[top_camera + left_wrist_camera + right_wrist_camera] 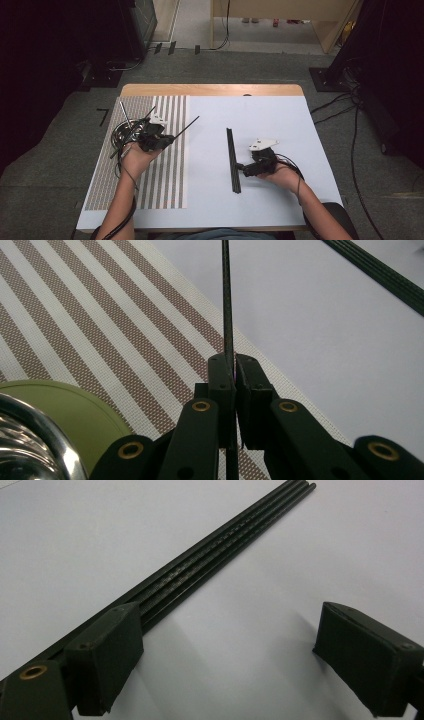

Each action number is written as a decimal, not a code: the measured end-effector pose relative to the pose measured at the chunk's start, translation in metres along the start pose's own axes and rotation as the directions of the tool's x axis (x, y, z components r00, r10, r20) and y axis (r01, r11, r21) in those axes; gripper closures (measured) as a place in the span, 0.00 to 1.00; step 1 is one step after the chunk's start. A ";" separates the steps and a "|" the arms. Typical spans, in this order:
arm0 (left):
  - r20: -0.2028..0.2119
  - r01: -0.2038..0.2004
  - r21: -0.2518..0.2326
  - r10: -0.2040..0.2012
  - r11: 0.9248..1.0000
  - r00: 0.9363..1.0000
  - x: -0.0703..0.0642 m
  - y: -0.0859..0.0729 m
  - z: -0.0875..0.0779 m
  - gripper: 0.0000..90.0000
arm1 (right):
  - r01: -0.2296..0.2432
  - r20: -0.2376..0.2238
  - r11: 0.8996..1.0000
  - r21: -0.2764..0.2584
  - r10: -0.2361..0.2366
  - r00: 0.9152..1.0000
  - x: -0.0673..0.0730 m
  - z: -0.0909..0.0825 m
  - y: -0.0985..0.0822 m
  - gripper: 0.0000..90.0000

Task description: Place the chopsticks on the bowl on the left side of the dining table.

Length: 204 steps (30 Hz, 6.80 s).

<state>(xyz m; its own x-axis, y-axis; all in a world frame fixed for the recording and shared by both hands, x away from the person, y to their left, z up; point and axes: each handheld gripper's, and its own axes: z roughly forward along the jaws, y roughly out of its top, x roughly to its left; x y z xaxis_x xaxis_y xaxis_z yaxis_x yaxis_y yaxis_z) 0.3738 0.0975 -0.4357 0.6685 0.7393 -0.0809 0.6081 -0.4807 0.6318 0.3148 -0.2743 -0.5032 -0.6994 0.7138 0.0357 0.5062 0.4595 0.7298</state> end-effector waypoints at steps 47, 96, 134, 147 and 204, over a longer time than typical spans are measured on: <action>-0.034 0.074 -0.031 -0.075 0.997 0.997 0.030 -0.017 -0.033 0.97 | 0.000 0.000 1.000 0.000 0.000 1.000 0.000 0.000 0.000 0.13; -0.132 0.110 0.001 -0.109 0.994 0.985 0.058 -0.033 -0.053 0.97 | 0.000 0.000 1.000 0.000 0.000 1.000 0.000 0.000 0.000 0.13; -0.223 0.093 -0.060 -0.104 0.994 0.969 0.071 -0.037 -0.060 0.87 | 0.000 0.000 1.000 0.000 0.000 1.000 0.000 0.000 0.000 0.13; -0.260 0.115 -0.072 -0.130 0.991 0.957 0.076 -0.040 -0.054 0.64 | 0.002 0.000 1.000 0.000 -0.002 1.000 0.000 0.000 0.000 0.13; -0.159 0.087 -0.051 -0.094 0.995 0.983 0.075 -0.053 -0.055 0.78 | 0.001 0.000 1.000 0.000 -0.001 1.000 0.000 0.000 0.000 0.13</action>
<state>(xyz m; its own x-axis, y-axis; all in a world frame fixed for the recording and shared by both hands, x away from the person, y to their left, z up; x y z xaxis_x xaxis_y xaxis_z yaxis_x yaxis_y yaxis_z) 0.3686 0.2046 -0.4326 0.5317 0.8468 -0.0160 0.6412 -0.3901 0.6609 0.3148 -0.2743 -0.5033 -0.7000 0.7133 0.0345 0.5051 0.4603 0.7301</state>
